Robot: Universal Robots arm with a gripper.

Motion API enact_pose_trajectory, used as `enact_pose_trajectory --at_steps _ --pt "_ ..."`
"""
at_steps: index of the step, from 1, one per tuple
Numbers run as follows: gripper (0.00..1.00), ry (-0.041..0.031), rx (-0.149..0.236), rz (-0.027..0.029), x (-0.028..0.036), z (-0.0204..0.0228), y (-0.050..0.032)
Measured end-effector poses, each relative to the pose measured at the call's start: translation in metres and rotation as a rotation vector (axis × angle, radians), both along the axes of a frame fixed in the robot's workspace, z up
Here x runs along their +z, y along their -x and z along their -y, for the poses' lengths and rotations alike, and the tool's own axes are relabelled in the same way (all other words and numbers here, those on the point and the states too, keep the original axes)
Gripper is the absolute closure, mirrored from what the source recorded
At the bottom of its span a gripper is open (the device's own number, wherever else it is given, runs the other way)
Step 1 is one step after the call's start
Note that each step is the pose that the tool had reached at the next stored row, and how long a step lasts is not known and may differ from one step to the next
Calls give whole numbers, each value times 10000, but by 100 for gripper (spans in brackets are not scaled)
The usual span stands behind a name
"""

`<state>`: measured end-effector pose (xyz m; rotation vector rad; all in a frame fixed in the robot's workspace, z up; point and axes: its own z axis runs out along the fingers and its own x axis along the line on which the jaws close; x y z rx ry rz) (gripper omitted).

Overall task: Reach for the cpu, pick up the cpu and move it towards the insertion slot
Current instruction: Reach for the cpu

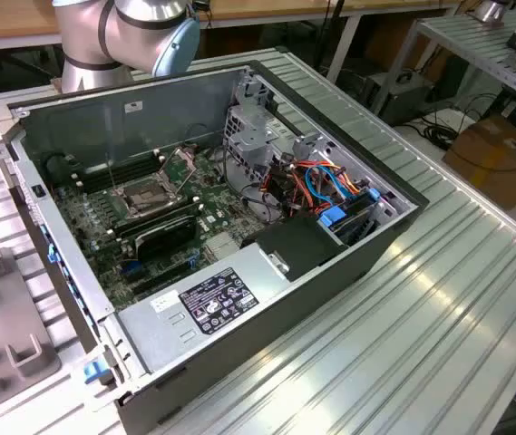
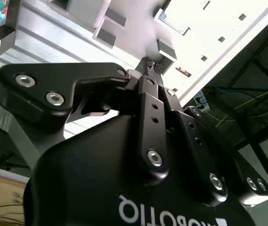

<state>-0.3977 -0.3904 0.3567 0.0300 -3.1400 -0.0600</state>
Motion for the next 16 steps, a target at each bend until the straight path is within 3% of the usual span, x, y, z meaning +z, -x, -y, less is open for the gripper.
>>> enact_pose_trajectory --at_steps 7,16 --pt "89 1 -1 0 0 0 12" --pt "89 1 0 -1 0 0 98"
